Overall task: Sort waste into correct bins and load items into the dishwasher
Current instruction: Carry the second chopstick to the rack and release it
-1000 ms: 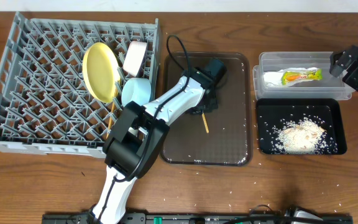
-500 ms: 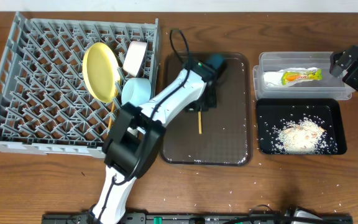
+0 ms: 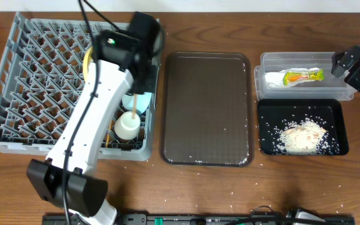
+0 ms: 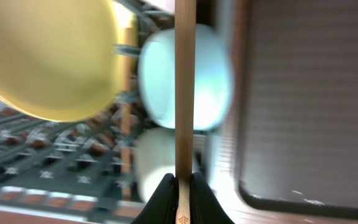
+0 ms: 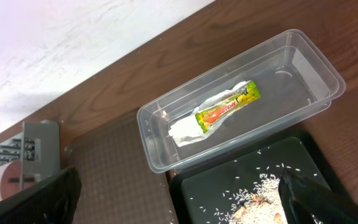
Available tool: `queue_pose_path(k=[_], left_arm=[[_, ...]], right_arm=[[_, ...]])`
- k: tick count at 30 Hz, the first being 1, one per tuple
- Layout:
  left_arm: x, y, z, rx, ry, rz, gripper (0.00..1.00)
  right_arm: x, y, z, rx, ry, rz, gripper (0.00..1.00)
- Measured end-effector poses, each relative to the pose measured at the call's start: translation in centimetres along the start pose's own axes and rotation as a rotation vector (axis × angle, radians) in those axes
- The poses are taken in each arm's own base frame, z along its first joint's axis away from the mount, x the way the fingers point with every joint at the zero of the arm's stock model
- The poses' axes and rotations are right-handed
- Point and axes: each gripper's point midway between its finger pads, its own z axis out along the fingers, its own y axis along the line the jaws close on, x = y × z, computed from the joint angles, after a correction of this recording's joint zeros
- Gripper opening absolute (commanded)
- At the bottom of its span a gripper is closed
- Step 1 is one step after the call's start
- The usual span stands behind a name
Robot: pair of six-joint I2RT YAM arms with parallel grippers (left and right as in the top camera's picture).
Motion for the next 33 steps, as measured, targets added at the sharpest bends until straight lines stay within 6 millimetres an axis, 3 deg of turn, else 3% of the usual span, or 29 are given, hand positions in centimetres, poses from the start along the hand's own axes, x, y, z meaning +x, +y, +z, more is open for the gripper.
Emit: queue_pose_path(k=[5, 12, 13, 14, 19, 28, 31, 33], left_arm=[[0.0, 4.6, 3.2, -0.083, 0.061, -0.011, 0.08], [2.9, 9.3, 8.2, -0.136, 0.247, -0.071, 0.08], [3.2, 9.8, 8.6, -0.139, 0.264, -0.077, 0.35], [3.4, 10.5, 9.3, -0.144, 0.284, -0.087, 0.42], [3.5, 10.4, 9.3, -0.136, 0.292, -0.080, 0.45], [6.1, 10.3, 8.2, -0.141, 0.393, -0.134, 0.49], [6.3, 10.3, 6.7, -0.147, 0.365, -0.188, 0.56], [6.1, 10.0, 4.2, -0.144, 0.275, -0.232, 0.56]], right_arm=[[0.0, 0.0, 0.0, 0.000, 0.000, 0.000, 0.99], [0.0, 0.0, 0.0, 0.000, 0.000, 0.000, 0.99], [0.0, 0.0, 0.0, 0.000, 0.000, 0.000, 0.99], [0.0, 0.0, 0.0, 0.000, 0.000, 0.000, 0.99], [0.0, 0.0, 0.0, 0.000, 0.000, 0.000, 0.99], [0.0, 0.0, 0.0, 0.000, 0.000, 0.000, 0.99], [0.0, 0.0, 0.0, 0.000, 0.000, 0.000, 0.99], [0.0, 0.0, 0.0, 0.000, 0.000, 0.000, 0.99]])
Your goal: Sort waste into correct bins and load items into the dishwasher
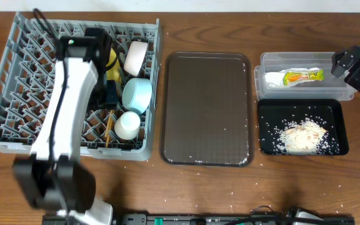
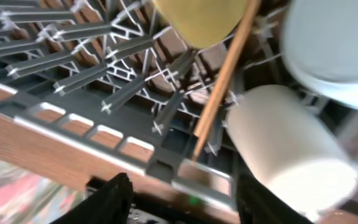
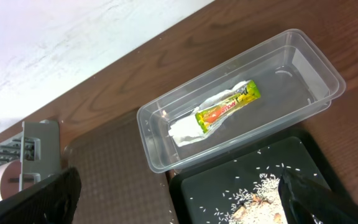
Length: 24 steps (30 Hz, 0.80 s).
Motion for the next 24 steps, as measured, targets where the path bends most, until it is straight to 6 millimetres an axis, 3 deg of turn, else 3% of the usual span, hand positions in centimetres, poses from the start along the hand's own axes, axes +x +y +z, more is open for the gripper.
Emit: queue_pose_path(k=[1, 4, 9, 13, 24], left_arm=[[0.2, -0.1, -1.1, 0.011, -0.038, -0.007, 0.57], [1.4, -1.3, -4.7, 0.064, -0.171, 0.000, 0.78], [4.5, -4.8, -9.7, 0.206, -0.329, 0.093, 0.81], [7.1, -5.5, -11.4, 0.250, -0.362, 0.157, 0.84], [9.5, -3.5, -14.5, 0.325, -0.494, 0.134, 0.87]], right_arm=[[0.0, 0.0, 0.0, 0.000, 0.000, 0.000, 0.99], [0.0, 0.0, 0.0, 0.000, 0.000, 0.000, 0.99], [0.0, 0.0, 0.0, 0.000, 0.000, 0.000, 0.99], [0.0, 0.0, 0.0, 0.000, 0.000, 0.000, 0.99], [0.0, 0.0, 0.0, 0.000, 0.000, 0.000, 0.99]])
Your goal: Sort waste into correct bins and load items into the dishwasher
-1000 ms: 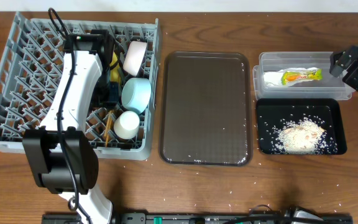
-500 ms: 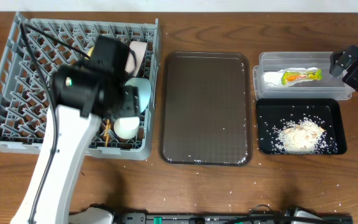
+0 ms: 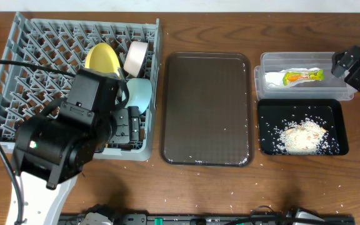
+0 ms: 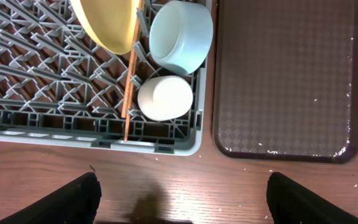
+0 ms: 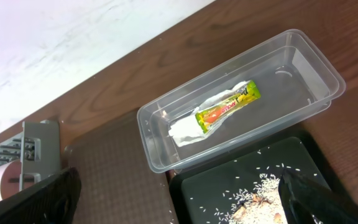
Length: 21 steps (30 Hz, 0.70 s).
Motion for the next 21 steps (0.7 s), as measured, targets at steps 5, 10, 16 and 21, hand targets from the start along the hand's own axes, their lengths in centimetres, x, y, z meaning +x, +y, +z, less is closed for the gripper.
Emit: queue_pose_path(k=[5, 10, 16, 21], left_arm=[[0.0, 0.1, -0.1, 0.001, -0.004, -0.006, 0.87], [-1.5, 2.0, -1.7, -0.001, -0.131, -0.095, 0.87], [-2.8, 5.9, -4.8, -0.027, -0.439, -0.205, 0.88], [-2.0, 8.7, -5.3, -0.081, -0.643, -0.276, 0.88]], right_arm=[[0.0, 0.0, 0.0, 0.000, 0.000, 0.000, 0.99], [0.0, 0.0, 0.0, 0.000, 0.000, 0.000, 0.99], [0.0, 0.0, 0.0, 0.000, 0.000, 0.000, 0.99], [0.0, 0.0, 0.0, 0.003, 0.000, 0.000, 0.99]])
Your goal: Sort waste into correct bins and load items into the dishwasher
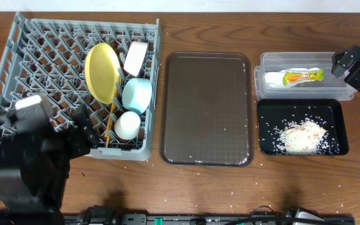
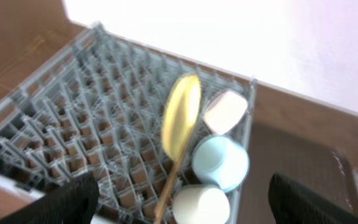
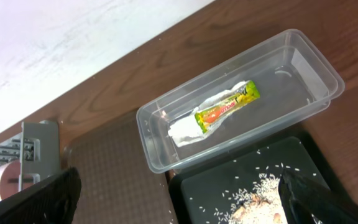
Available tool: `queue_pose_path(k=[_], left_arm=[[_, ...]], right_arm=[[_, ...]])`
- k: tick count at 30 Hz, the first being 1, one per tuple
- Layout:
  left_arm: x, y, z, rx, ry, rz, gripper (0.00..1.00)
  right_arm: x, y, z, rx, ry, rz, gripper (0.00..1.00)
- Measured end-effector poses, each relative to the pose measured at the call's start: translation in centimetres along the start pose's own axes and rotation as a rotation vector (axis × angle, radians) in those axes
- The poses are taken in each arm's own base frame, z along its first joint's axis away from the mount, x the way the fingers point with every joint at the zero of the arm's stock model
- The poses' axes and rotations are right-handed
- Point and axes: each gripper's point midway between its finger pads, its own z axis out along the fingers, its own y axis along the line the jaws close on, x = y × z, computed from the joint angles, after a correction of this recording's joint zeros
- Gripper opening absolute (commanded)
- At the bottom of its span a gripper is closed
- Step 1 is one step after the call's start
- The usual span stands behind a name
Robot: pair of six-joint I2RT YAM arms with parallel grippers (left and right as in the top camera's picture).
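Observation:
The grey dishwasher rack (image 1: pixel 39 59) holds a yellow plate (image 1: pixel 102 72) on edge, a white cup (image 1: pixel 135 57), a light blue cup (image 1: pixel 137 95), another white cup (image 1: pixel 128 125) and a wooden chopstick (image 1: pixel 109 124) lying beside it. My left gripper (image 2: pixel 182 190) is open and empty, in front of the rack's near left edge, looking across it. My right gripper (image 3: pixel 179 180) is open and empty at the far right, above the bins. A yellow-green wrapper (image 1: pixel 303 76) lies in the clear bin (image 1: pixel 264 62). Rice (image 1: pixel 302 134) sits in the black bin (image 1: pixel 267 112).
A brown serving tray (image 1: pixel 206 106) lies between the rack and the bins, with a few rice grains on its near edge. Stray grains dot the wooden table (image 1: pixel 230 187). My left arm (image 1: pixel 33 159) covers the rack's front left corner.
My left arm has gone from over the rack's front right part to the front left of the rack, its camera now tilted across the rack. It stays open. The right arm has not moved.
My left gripper was shut on the wooden chopstick over the cups in the rack. Then it was open, the chopstick lying in the rack beside the white cup. Then it stood higher above the rack, and now it is back at the front left.

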Motion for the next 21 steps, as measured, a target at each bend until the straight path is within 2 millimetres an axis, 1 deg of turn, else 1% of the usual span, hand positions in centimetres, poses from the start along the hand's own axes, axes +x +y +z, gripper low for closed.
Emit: queue_pose_path(k=[2, 5, 9, 11, 14, 17, 21], left_arm=[[0.7, 1.1, 0.4, -0.023, -0.058, -0.017, 0.88], [2.7, 2.3, 1.8, -0.045, -0.114, -0.031, 0.88], [5.0, 3.1, 4.4, -0.040, -0.200, -0.019, 0.88], [5.9, 3.3, 5.5, -0.031, -0.237, -0.007, 0.88], [7.9, 3.6, 7.1, -0.019, -0.285, 0.019, 0.88], [10.0, 4.0, 8.0, -0.012, -0.312, 0.036, 0.88], [11.8, 4.4, 8.5, -0.010, -0.336, 0.054, 0.88]], right_arm=[[0.0, 0.0, 0.0, 0.000, -0.001, 0.000, 0.99], [0.0, 0.0, 0.0, 0.000, 0.000, 0.000, 0.99], [0.0, 0.0, 0.0, 0.001, 0.001, 0.000, 0.99], [0.0, 0.0, 0.0, 0.002, 0.001, 0.000, 0.99], [0.0, 0.0, 0.0, 0.001, 0.001, 0.000, 0.99], [0.0, 0.0, 0.0, 0.001, 0.001, 0.000, 0.99], [0.0, 0.0, 0.0, 0.001, 0.001, 0.000, 0.99]])
